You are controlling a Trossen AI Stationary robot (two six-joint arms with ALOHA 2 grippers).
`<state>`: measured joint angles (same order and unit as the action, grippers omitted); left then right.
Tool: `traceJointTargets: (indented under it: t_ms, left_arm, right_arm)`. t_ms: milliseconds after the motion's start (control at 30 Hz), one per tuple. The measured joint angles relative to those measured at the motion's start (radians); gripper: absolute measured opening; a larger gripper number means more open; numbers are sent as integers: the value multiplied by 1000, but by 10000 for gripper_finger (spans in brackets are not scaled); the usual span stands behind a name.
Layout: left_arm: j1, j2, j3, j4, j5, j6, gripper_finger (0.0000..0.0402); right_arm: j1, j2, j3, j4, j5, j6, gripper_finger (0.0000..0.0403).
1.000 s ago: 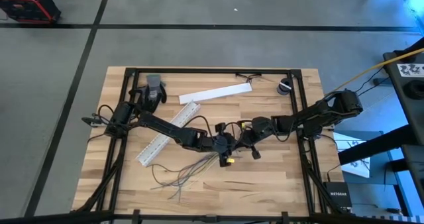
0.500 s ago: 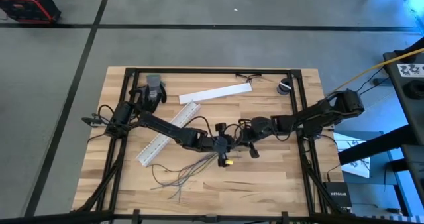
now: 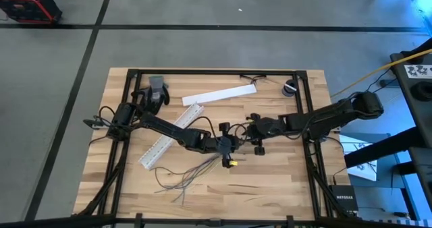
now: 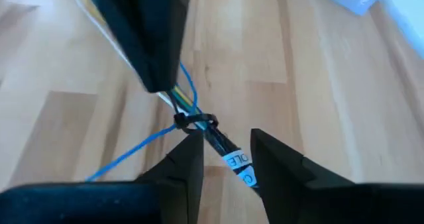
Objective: Ziptie cables
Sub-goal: Wrap the zip tie on the cables
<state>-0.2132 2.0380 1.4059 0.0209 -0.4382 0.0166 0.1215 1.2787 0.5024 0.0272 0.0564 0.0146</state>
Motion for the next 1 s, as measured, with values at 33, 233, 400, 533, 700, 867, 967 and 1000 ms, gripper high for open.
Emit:
traceJointTargets:
  t_ms: [33,233,400,533,700,867,967,1000]
  left_arm:
    - [3,0,0,0,-3,-7,0]
    - [14,0,0,-2,-45,-37,0]
    - [26,0,0,5,-49,-69,0]
    - [26,0,0,28,-51,-70,0]
    - [26,0,0,28,-50,-90,0]
    - [27,0,0,33,-50,-98,0]
    - [27,0,0,45,-50,-96,0]
    - [28,0,0,46,-50,-96,0]
  right_arm:
    - [19,6,-14,25,38,6,115]
    - [154,30,-115,267,278,52,97]
    - [219,37,-170,427,411,108,90]
    - [233,86,-183,490,452,119,89]
    - [232,169,-183,589,521,117,89]
    - [232,224,-183,644,527,129,85]
    - [232,239,-182,680,527,135,69]
    - [232,239,-182,686,527,135,61]
